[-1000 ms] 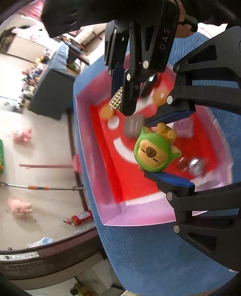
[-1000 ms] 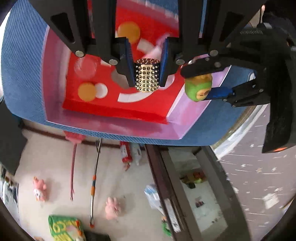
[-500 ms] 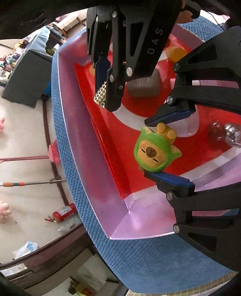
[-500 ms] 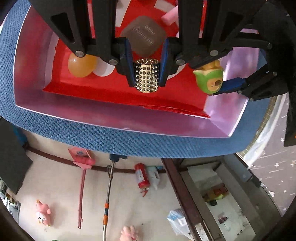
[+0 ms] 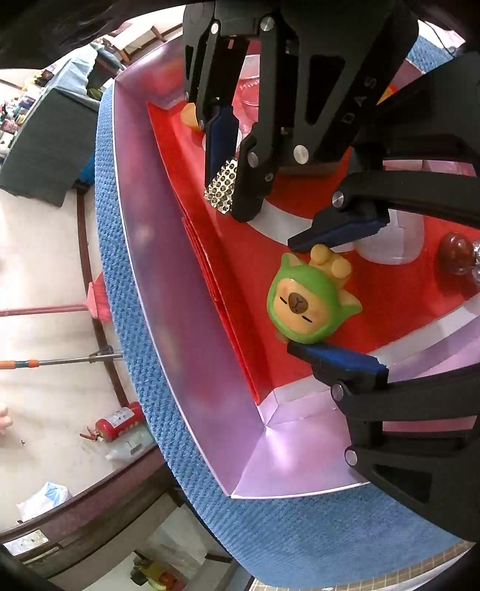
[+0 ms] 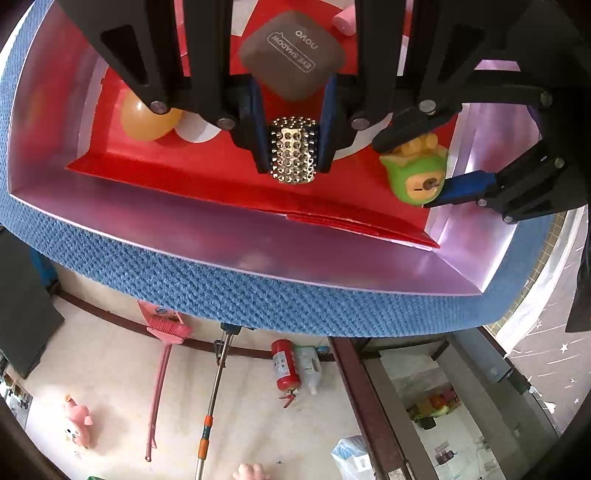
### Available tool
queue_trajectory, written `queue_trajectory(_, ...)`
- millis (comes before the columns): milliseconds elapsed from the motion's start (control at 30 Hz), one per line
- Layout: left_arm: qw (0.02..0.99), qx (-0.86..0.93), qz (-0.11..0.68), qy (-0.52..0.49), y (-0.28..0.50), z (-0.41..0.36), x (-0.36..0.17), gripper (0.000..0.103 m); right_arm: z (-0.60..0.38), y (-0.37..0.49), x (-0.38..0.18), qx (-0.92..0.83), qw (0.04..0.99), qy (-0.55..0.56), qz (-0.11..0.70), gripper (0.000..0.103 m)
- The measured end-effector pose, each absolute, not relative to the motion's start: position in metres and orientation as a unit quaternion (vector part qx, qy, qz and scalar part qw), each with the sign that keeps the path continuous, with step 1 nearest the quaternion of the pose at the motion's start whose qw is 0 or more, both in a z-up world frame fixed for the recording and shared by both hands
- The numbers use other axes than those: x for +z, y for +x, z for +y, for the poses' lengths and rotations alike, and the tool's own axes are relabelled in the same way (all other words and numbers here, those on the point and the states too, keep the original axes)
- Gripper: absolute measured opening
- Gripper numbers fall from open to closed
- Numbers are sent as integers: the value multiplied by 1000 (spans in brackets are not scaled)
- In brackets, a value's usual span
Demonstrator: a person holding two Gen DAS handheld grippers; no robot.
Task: Organize rigid objects
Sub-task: 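Carry the roller and figurine into the pink box and open both tools, then lift both tools out of the box above it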
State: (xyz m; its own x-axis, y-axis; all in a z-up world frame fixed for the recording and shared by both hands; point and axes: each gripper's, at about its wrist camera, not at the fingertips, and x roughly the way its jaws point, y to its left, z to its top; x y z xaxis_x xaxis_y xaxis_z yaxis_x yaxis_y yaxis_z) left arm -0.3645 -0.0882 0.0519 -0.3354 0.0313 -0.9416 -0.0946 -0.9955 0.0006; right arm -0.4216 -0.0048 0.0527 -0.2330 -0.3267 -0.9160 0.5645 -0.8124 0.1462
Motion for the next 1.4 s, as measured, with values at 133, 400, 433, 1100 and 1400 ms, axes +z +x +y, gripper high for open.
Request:
queue_trajectory(133,37,817,27,-574,-365,-88,51,47,-5,-422,52,-777,287,550,107,28)
queue_trajectory(400,38,816,16,-577,-367,-91,50,47,-5,-422,53,-775,288,552,107,28)
queue_trajectory(433,38,815,17,-577,-366,-91,51,47,-6,-423,53,-775,288,553,106,28)
queue_trajectory(1100,37,831,15,-555,-354,-89,69,56,0,-416,71,-785,282,543,98,47)
queue_trajectory(1400,37,846,4,-532,-331,-87,98,65,18,-399,108,-808,268,516,94,59)
